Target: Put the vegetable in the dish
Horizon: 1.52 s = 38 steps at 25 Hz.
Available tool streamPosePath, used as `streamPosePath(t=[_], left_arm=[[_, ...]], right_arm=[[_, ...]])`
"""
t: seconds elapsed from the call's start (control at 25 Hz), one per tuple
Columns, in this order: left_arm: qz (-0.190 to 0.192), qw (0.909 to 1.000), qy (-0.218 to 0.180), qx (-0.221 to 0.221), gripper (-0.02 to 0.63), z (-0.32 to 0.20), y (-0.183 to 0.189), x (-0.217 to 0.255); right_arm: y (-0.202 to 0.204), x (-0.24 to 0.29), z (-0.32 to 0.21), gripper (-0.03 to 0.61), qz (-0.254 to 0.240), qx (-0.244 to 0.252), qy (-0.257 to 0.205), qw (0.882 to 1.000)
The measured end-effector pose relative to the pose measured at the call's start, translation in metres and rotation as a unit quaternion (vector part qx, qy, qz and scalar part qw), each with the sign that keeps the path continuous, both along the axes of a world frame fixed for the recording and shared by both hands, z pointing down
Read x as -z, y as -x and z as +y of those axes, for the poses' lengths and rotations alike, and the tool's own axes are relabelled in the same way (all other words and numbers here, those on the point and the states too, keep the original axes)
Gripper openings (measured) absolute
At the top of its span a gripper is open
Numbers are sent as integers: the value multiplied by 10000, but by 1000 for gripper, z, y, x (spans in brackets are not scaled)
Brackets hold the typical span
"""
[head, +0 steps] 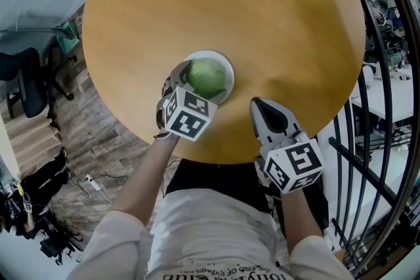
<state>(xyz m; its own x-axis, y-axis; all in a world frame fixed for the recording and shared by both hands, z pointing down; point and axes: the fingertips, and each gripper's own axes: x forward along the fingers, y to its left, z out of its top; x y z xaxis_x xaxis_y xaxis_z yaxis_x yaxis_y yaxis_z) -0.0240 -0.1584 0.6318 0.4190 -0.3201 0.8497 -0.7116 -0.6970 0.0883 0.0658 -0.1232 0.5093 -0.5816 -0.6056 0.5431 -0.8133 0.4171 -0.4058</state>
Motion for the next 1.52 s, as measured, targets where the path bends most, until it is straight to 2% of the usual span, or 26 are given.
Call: streamPosePath(t=[0.48,0.88,1.16,1.36,1.44,1.52], left_arm=[[11,9999,-73,-75,488,-1,4,2],[108,9998,-110,119,486,-5,20,15],[41,9994,-272,219,486,0,26,29],[280,9984,-244,419,482,3,30,46],[364,9973,-330,543,452,7,31,59],[311,9965,-494,597,382,10,36,72]], right_arm=[[5,0,0,21,-52,26,46,10000],[19,6,-1,21,-75,117,-15,9999],[21,13,7,21,-72,178,-106,9998],[23,25,8,21,-58,223,-209,9995],[21,33,13,21,-39,226,-282,9993],[19,43,15,21,3,239,-365,9990]])
